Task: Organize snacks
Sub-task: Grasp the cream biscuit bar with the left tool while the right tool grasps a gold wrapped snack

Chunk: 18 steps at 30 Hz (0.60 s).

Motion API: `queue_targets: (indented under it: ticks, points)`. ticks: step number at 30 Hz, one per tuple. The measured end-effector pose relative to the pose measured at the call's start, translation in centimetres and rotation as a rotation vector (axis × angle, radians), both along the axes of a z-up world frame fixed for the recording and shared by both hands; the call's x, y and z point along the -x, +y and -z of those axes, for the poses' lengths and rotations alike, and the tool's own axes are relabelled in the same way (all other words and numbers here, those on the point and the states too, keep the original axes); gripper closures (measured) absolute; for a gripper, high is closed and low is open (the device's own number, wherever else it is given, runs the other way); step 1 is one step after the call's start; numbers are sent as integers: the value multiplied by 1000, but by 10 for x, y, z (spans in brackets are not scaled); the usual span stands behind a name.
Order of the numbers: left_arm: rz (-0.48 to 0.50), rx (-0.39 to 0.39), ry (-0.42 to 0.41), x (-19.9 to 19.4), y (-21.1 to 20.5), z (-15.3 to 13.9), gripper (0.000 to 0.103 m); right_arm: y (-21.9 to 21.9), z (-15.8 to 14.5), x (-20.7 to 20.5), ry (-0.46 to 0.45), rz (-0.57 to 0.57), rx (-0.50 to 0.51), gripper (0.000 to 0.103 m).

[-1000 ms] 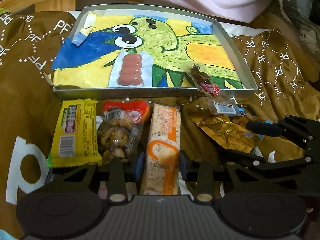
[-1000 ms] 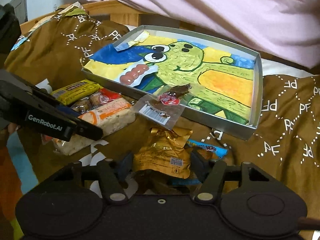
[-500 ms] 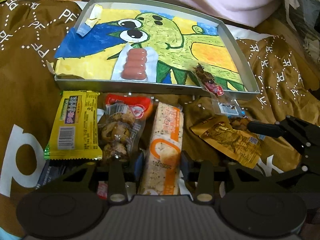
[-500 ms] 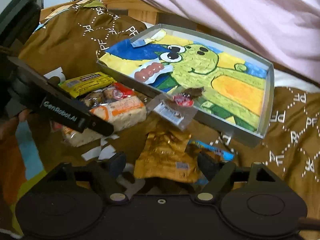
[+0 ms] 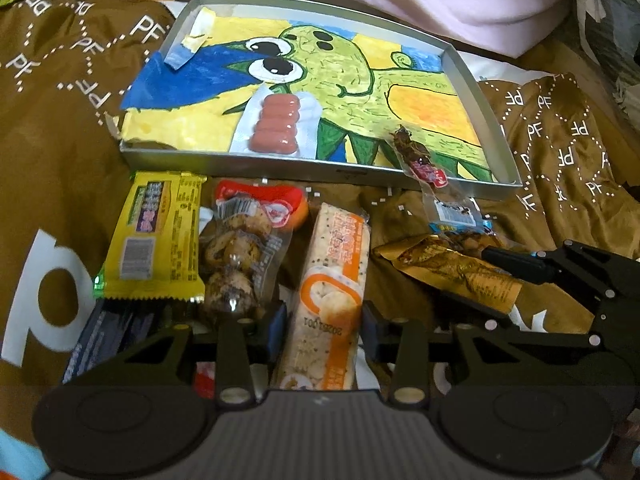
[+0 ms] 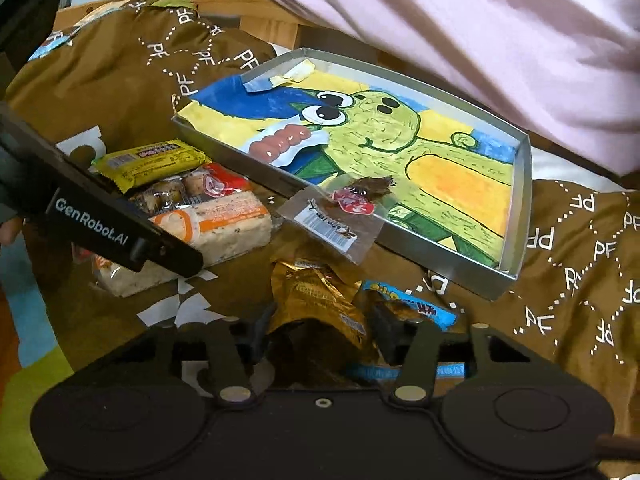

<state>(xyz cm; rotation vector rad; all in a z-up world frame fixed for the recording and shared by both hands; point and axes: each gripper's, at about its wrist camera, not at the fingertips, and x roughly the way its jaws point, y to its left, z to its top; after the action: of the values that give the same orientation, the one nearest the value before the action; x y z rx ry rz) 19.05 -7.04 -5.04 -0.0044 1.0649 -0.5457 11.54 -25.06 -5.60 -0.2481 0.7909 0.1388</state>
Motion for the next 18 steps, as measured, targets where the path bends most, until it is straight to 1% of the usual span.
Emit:
queue_targets:
  ticks: [3, 5, 6, 7, 8, 14, 16, 18]
  points:
    - [-14, 11, 25, 2, 2, -1, 60, 1, -1, 3, -8, -8, 11, 53]
    - [-24, 19, 37, 3, 5, -2, 60, 4, 0, 6, -20, -21, 38, 53]
    - [-27, 22, 40, 4, 6, -2, 60, 6, 0, 7, -26, -33, 55, 52]
    - [-30, 26, 43, 4, 6, -2, 60, 8, 2, 8, -28, -47, 65, 47]
    - [-32, 28, 45, 4, 7, -1, 60, 9, 3, 9, -30, -59, 72, 44]
    - [-23, 15, 44, 3, 4, 2, 60, 19, 11, 12, -64, -105, 161, 42]
    - [-17, 4, 42, 4, 2, 2, 60, 19, 12, 10, -55, -106, 152, 43]
    - [-9, -7, 37, 4, 1, 2, 60, 16, 11, 8, -34, -100, 104, 48]
